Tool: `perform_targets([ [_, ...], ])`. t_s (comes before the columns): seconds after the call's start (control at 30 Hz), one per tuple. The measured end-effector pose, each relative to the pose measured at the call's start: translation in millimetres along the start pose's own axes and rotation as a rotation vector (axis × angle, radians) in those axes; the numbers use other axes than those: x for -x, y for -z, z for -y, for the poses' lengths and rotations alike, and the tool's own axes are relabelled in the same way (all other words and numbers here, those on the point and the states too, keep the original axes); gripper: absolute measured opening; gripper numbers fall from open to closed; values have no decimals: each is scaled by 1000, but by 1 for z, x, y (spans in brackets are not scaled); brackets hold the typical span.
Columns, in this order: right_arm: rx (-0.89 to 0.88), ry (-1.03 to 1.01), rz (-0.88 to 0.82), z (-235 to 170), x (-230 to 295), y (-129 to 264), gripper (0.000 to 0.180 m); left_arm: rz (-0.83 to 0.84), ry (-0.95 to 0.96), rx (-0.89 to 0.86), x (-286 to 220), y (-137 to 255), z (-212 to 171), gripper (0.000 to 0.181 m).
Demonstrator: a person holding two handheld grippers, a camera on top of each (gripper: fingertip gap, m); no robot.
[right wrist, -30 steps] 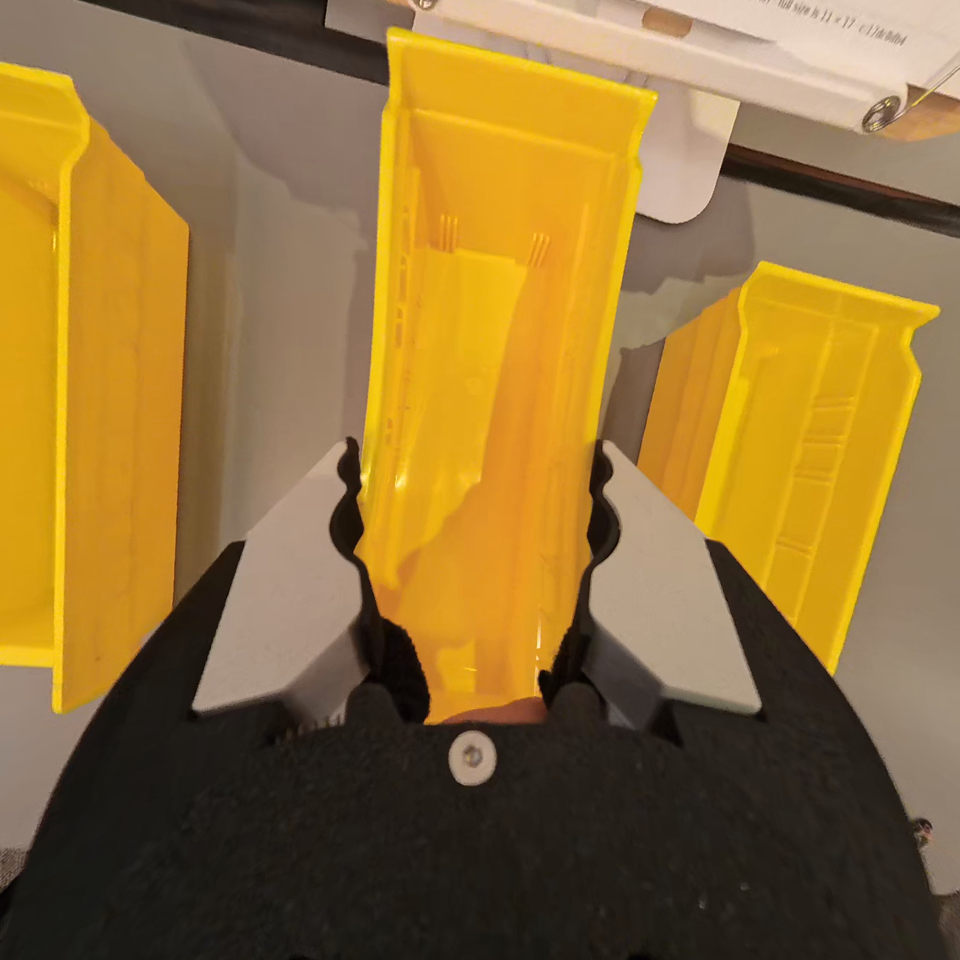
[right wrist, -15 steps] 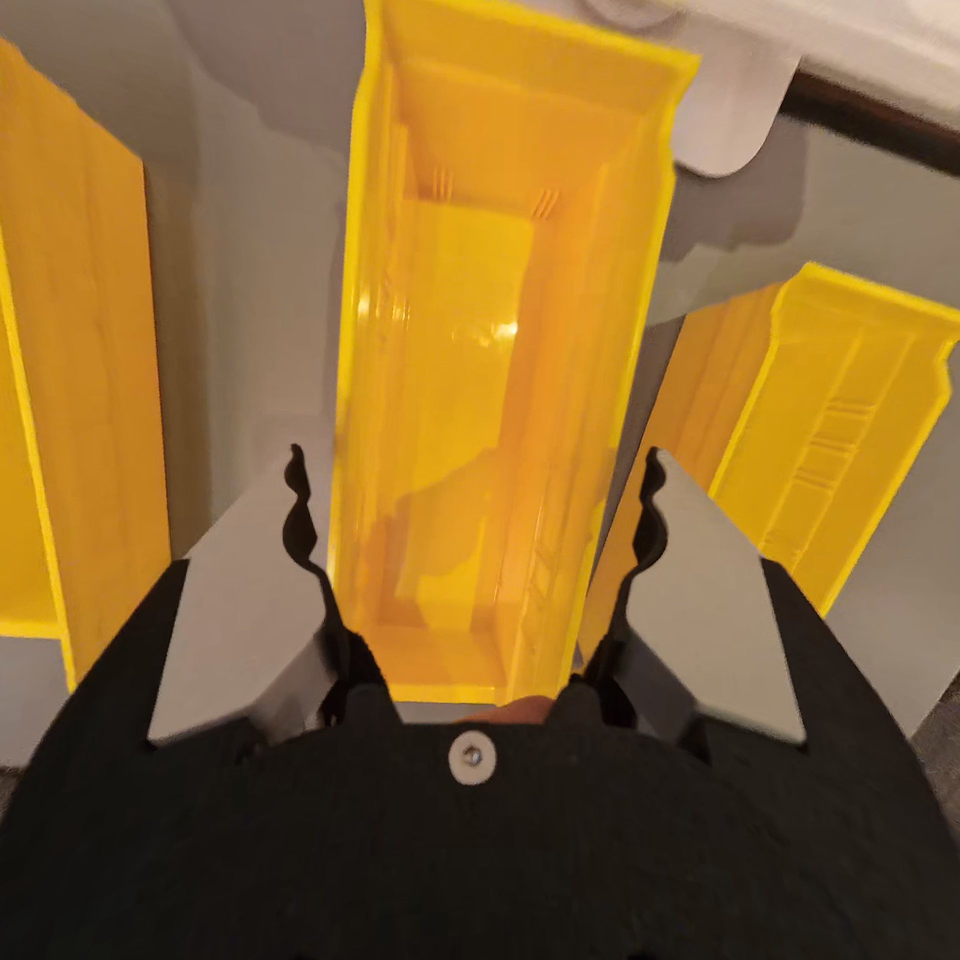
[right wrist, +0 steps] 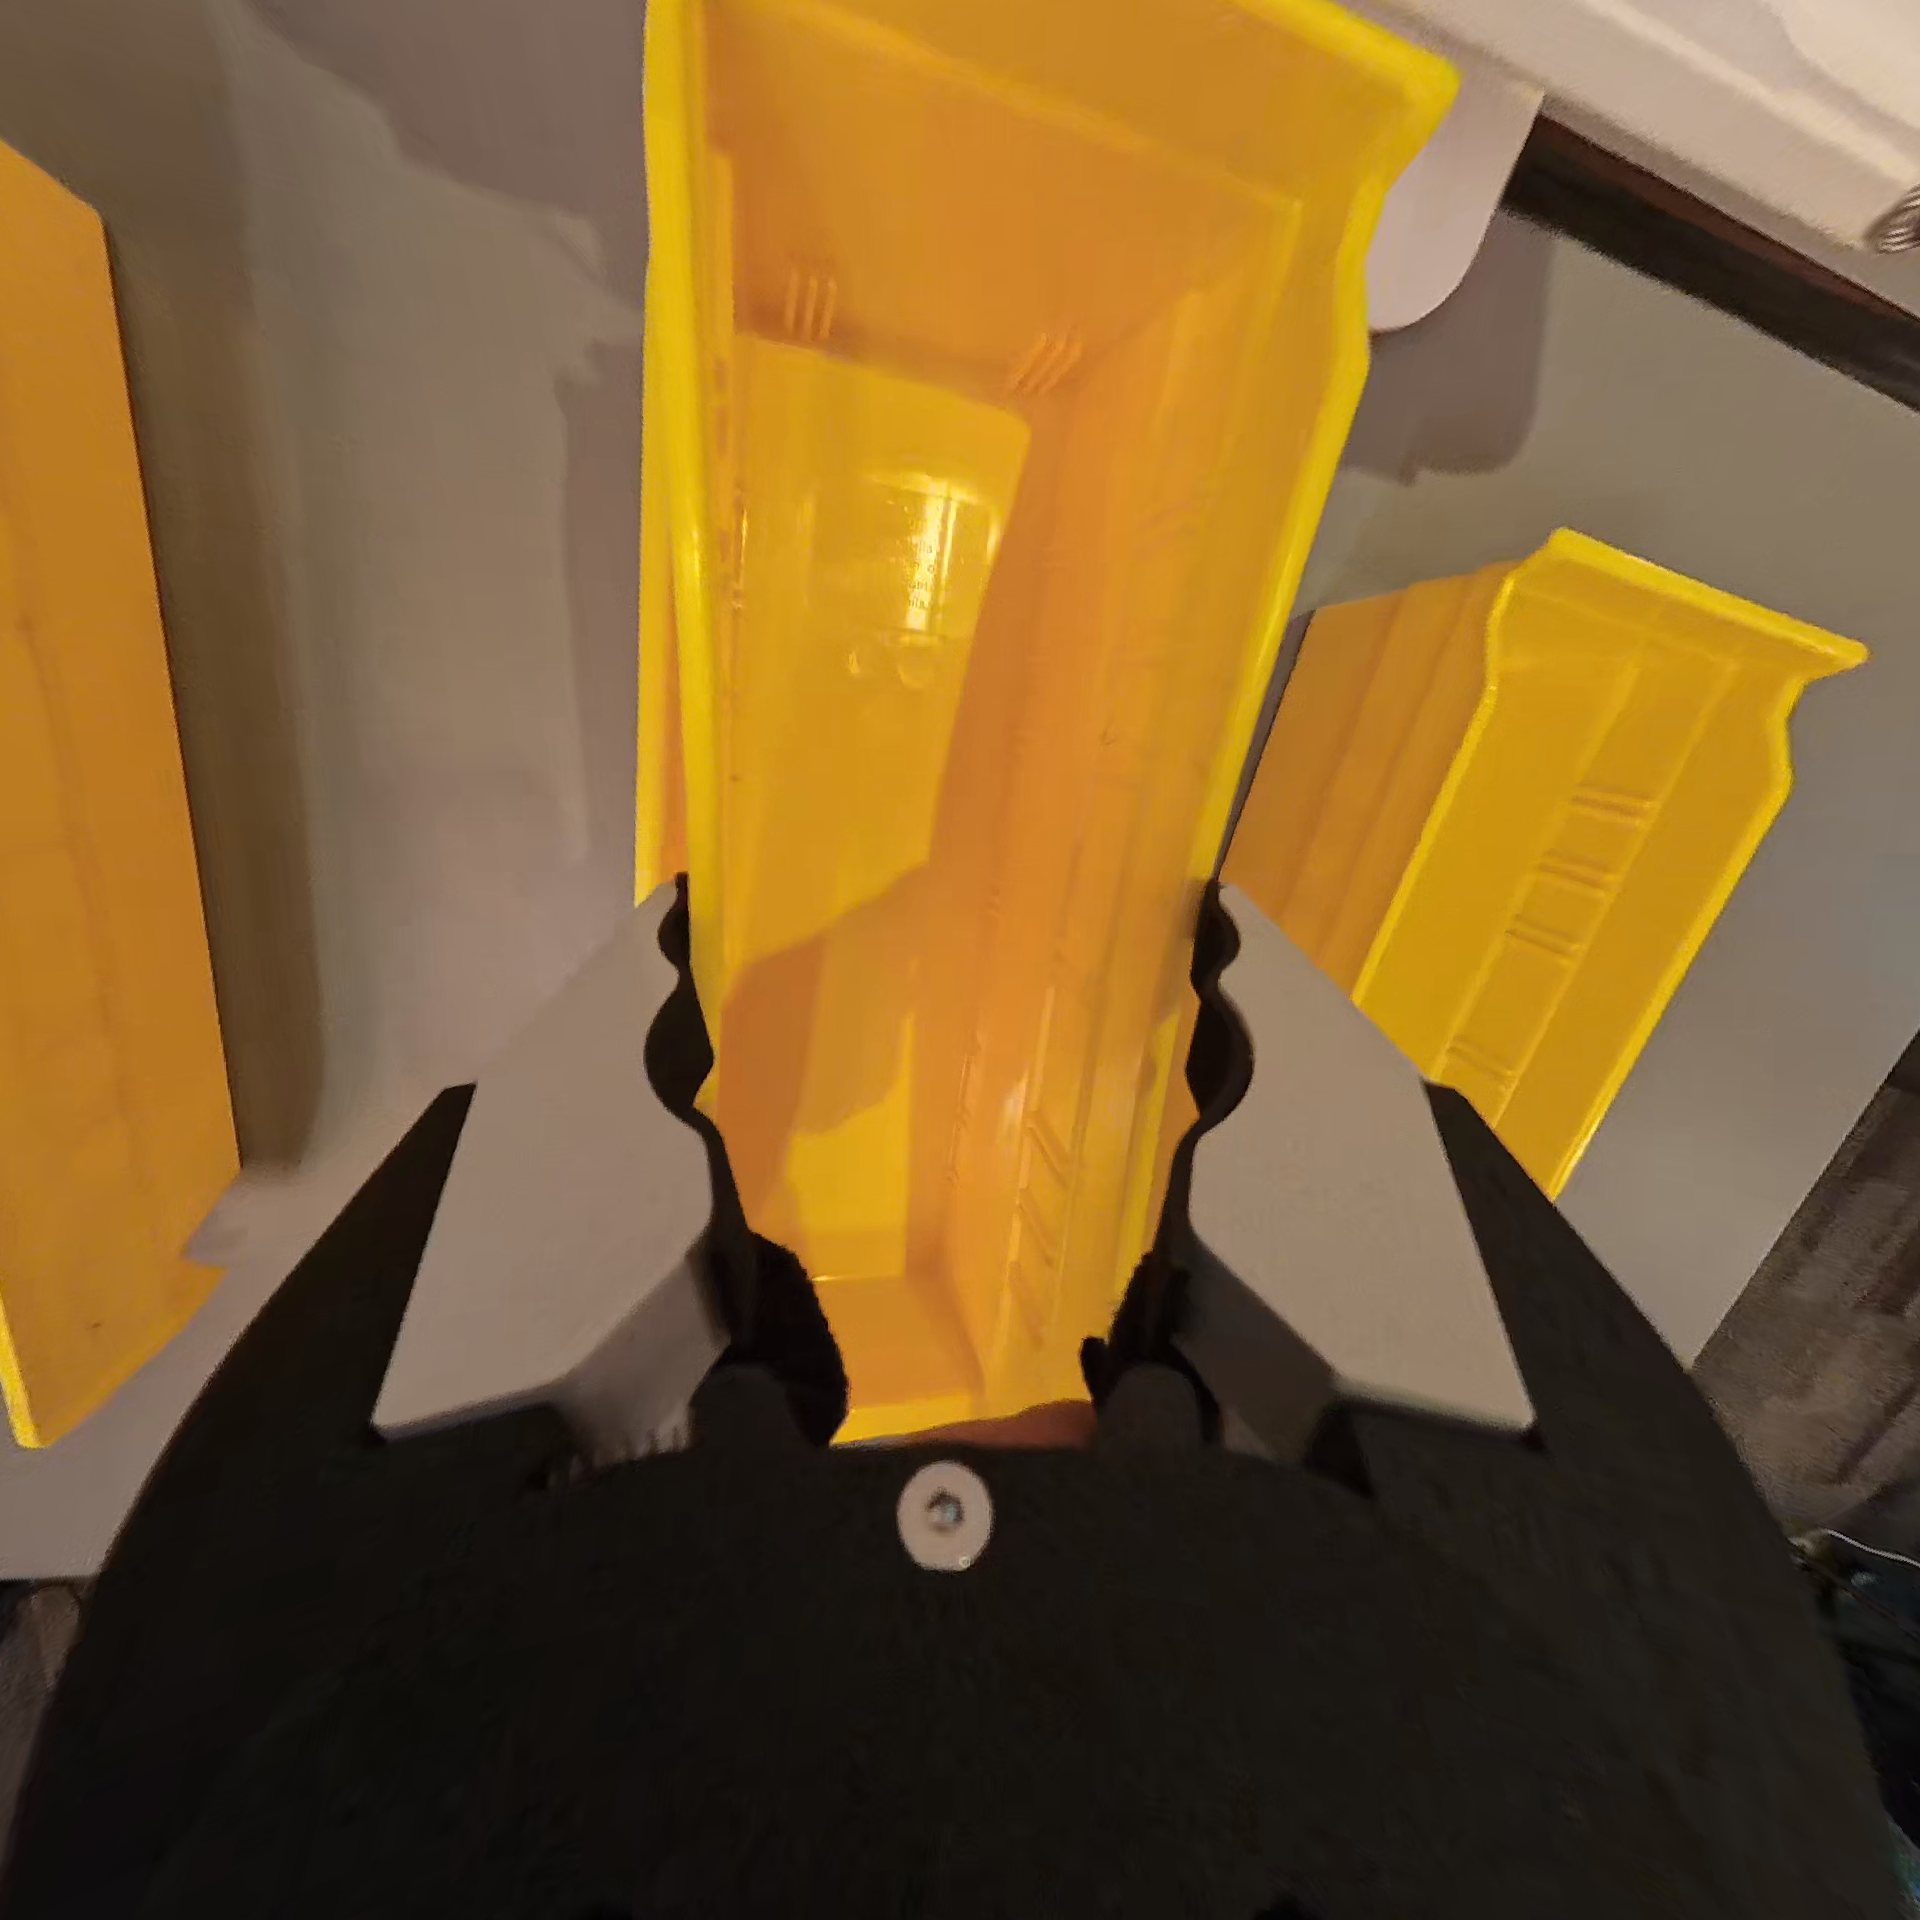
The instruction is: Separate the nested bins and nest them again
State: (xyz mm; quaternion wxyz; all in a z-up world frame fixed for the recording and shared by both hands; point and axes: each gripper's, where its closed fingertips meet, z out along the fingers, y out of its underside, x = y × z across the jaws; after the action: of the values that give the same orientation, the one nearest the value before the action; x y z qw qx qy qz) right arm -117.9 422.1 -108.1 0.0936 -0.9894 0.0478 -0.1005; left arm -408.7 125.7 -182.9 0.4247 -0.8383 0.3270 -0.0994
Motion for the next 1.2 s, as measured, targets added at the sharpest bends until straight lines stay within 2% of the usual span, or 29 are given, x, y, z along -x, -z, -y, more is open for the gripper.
perform_targets([
  [0.2,-82,-29,-25,8,-6,17,94,22,-21,-6,0,3,1,36],
  [0.47,-115,-42,-49,17,1,4,96,26,-13,1,4,2,-1,36],
  [0.57,-72,-17,-50,12,6,-7,98,22,-10,3,4,1,-2,36],
  [0.77,-53,-54,-13,7,16,-24,118,15,-9,4,4,1,-3,36],
  [0.87,-77,-37,29,5,20,-23,121,14,-8,0,5,3,-3,36],
  [0.93,-133,11,101,7,28,-14,131,9,9,-5,5,3,-2,36],
  [1.0,-307,64,139,13,27,15,124,-1,32,-20,6,3,0,38],
  [1.1,-575,138,277,-22,25,76,118,-5,89,-42,13,4,4,50],
  [1.13,-667,176,299,-47,21,93,110,-16,120,-42,14,4,4,56],
  [1.2,-759,225,305,-115,7,104,108,-33,197,-59,21,3,11,68],
])
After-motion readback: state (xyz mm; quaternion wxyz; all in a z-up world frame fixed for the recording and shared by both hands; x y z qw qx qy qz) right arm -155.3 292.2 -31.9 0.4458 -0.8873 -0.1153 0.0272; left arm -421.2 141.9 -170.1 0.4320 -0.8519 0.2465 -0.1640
